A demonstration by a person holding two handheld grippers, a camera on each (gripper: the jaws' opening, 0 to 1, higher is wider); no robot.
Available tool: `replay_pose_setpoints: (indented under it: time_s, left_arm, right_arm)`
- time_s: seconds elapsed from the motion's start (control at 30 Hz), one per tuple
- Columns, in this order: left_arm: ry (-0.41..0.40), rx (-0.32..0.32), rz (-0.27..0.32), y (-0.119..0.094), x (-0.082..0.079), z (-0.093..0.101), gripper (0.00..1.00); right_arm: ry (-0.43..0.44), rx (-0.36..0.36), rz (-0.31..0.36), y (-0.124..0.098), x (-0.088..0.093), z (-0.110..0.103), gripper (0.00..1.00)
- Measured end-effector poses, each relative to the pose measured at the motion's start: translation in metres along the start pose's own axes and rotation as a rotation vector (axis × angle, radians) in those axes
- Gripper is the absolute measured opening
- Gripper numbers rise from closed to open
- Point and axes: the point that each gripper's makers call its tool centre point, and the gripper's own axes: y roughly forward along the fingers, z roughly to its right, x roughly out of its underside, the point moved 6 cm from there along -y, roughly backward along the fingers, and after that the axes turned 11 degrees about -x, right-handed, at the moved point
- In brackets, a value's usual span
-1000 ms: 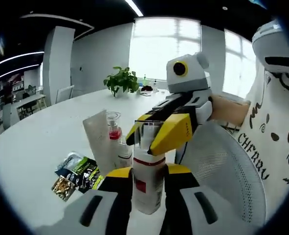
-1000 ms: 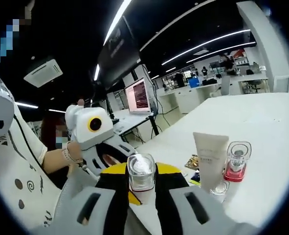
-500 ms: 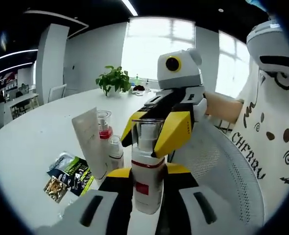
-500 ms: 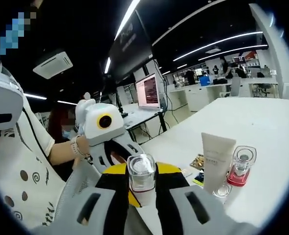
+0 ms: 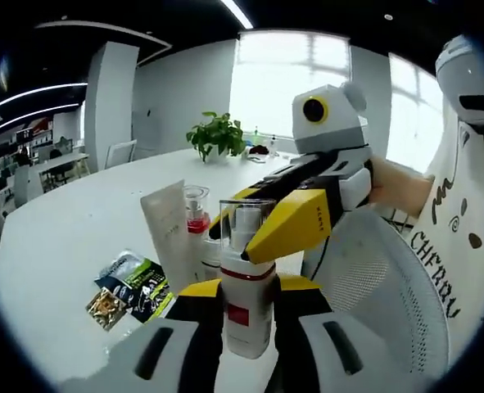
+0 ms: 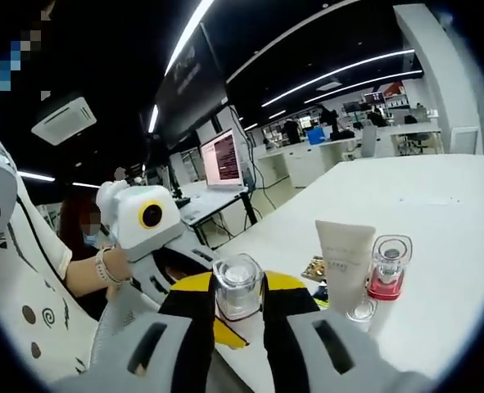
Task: Arrange the skincare products in the storage area until every visible bottle or jar stands upright without overlapping.
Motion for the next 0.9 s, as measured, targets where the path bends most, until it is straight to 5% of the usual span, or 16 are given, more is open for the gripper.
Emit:
replay_pose_setpoints:
  time_s: [0.1,0.13,0.17,0.5,0.73,0.9]
  left_arm:
    - [-0.021,-0.039,-0.006,0.002,0.002,-0.002,0.19]
    - [-0.011,-0.073,-0.015,0.003,0.002,-0.003,0.19]
    - [0.003,-0.103,-0.023,0.003,0.003,-0.004,0.19]
    - [0.127,-0.263,-0.097,0.017,0.001,-0.004,0.19]
    - [0.178,-0.280,-0.095,0.018,-0.001,0.000,0.20]
    - [0.210,-0.219,-0.107,0.015,0.001,0.002,0.20]
  right_arm:
    - [0.021,0.028,0.006,0.001,0.002,-0.003,0.22]
    - [0.035,0.037,0.005,0.001,-0.003,0.035,0.22]
    - [0.041,0.048,0.009,0.001,-0.004,0.042,0.22]
    - [0.091,0.128,0.047,0.003,-0.002,0.051,0.23]
    - [0.065,0.133,0.046,-0.001,0.000,0.051,0.21]
    - [0.038,0.090,0.023,-0.002,0.002,0.050,0.21]
